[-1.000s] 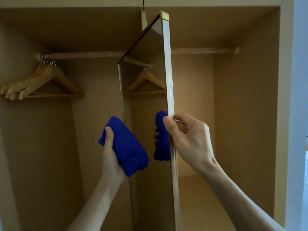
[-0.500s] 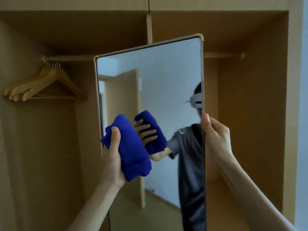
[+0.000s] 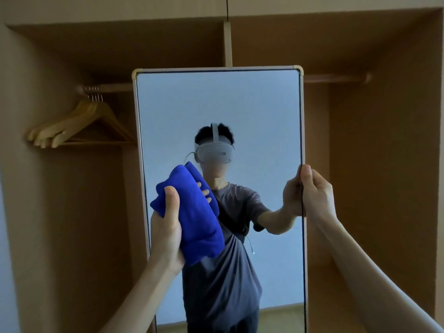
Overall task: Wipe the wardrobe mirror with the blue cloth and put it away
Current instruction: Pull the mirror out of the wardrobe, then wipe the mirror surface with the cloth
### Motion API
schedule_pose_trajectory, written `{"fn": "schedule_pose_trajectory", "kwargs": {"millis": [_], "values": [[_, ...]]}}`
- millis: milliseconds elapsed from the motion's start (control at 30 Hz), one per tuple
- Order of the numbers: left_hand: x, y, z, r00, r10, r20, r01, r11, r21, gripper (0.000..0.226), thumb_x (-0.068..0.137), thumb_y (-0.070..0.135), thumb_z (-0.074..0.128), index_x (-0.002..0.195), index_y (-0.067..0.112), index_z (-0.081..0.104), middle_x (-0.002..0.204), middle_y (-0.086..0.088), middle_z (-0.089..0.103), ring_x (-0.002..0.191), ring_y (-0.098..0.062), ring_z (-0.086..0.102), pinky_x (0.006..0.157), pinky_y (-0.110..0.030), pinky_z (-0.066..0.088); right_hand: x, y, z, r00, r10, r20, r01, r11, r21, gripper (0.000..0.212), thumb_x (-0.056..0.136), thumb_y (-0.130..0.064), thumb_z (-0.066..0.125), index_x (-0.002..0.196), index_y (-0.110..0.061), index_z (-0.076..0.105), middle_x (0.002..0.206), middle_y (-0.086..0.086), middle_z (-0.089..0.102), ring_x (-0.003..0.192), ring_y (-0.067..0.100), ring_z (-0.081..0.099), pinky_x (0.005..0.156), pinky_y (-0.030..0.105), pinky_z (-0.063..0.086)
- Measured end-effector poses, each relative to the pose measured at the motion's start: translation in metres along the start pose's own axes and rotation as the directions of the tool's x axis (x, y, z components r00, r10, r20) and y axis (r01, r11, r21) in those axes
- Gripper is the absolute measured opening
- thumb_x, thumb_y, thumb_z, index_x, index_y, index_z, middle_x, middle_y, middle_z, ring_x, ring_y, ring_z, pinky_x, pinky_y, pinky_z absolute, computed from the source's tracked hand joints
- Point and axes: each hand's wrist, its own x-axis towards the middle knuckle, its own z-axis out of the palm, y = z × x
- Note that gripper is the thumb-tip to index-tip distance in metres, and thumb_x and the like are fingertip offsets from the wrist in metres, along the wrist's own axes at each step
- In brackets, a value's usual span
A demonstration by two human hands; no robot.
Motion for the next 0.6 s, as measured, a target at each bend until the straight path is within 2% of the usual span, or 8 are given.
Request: {"fn": "schedule_pose_trajectory", "kwargs": {"millis": [67,100,167,233,333,433,500,600], "values": [[0.002,-0.002,0.001,0.999,0.000,-0.035,0.002,0.999,0.033,0.089,0.059,0.086,0.062,0.112,0.014,0.069,0.115,-0.015,0.072,0.109,-0.035,0.067,0.100,-0.054,0.049,-0.004,-0.005,-0.002,0.994,-0.080,-0.074,0.066,0.982,-0.174,0.021,0.107,-0.028,0.051,0.122,-0.017,0.061,0.111,-0.002,0.064,0.098,0.016,0.062,0.085,0.032,0.053],[0.003,-0.003,0.001,0.999,-0.009,-0.050,0.012,0.999,0.046,0.096,0.056,0.089,0.062,0.116,0.014,0.067,0.115,-0.013,0.072,0.108,-0.032,0.069,0.096,-0.051,0.052,-0.008,-0.009,-0.002,0.979,-0.163,-0.119,0.136,0.969,-0.207,0.018,0.105,-0.024,0.054,0.122,-0.020,0.058,0.115,-0.003,0.062,0.100,0.016,0.062,0.085,0.034,0.053],[0.005,-0.004,0.005,0.999,-0.019,-0.045,0.022,0.997,0.069,0.107,0.053,0.092,0.060,0.123,0.012,0.062,0.115,-0.011,0.072,0.106,-0.028,0.069,0.085,-0.042,0.058,-0.024,-0.026,0.001,0.943,-0.302,-0.139,0.289,0.951,-0.107,0.012,0.103,-0.017,0.058,0.107,-0.029,0.058,0.105,-0.009,0.063,0.093,0.010,0.063,0.080,0.028,0.054],[0.006,-0.004,0.012,0.999,-0.015,-0.030,0.017,0.997,0.081,0.108,0.053,0.092,0.060,0.124,0.011,0.060,0.114,-0.015,0.071,0.105,-0.030,0.069,0.081,-0.040,0.058,-0.045,-0.040,0.010,0.946,-0.324,-0.014,0.325,0.943,0.073,0.020,0.101,-0.014,0.062,0.096,-0.033,0.060,0.094,-0.014,0.068,0.084,0.004,0.065,0.073,0.019,0.052],[0.008,-0.002,0.027,1.000,-0.008,-0.015,0.009,0.999,0.046,0.096,0.058,0.087,0.061,0.120,0.015,0.061,0.106,-0.019,0.069,0.096,-0.033,0.069,0.078,-0.045,0.054,-0.071,-0.045,0.029,0.923,-0.182,0.340,0.082,0.954,0.289,0.011,0.103,-0.031,0.061,0.106,-0.024,0.069,0.107,0.003,0.074,0.086,0.022,0.066,0.078,0.033,0.053],[0.015,0.004,0.039,0.996,-0.033,0.078,0.029,0.998,0.059,0.092,0.061,0.091,0.054,0.116,0.018,0.064,0.098,-0.008,0.075,0.091,-0.026,0.072,0.072,-0.038,0.057,-0.081,-0.048,0.045,0.759,0.024,0.651,-0.382,0.826,0.415,0.052,0.102,-0.058,0.051,0.127,-0.015,0.066,0.119,0.013,0.070,0.103,0.027,0.065,0.093,0.042,0.047],[0.022,0.009,0.043,0.991,-0.029,0.131,0.011,0.991,0.133,0.100,0.059,0.095,0.047,0.115,0.014,0.063,0.098,-0.009,0.076,0.090,-0.022,0.073,0.070,-0.031,0.057,-0.083,-0.057,0.049,0.648,0.026,0.761,-0.532,0.731,0.428,0.054,0.106,-0.050,0.041,0.140,-0.012,0.057,0.131,0.013,0.068,0.120,0.028,0.066,0.100,0.040,0.053],[0.037,0.016,0.044,0.983,0.042,0.179,-0.083,0.969,0.231,0.101,0.065,0.089,0.039,0.111,0.001,0.057,0.088,-0.012,0.070,0.079,-0.020,0.068,0.066,-0.027,0.054,-0.077,-0.067,0.051,0.581,0.003,0.814,-0.595,0.684,0.422,0.046,0.111,-0.039,0.034,0.143,-0.012,0.053,0.131,0.011,0.069,0.120,0.024,0.068,0.089,0.032,0.059]]}}
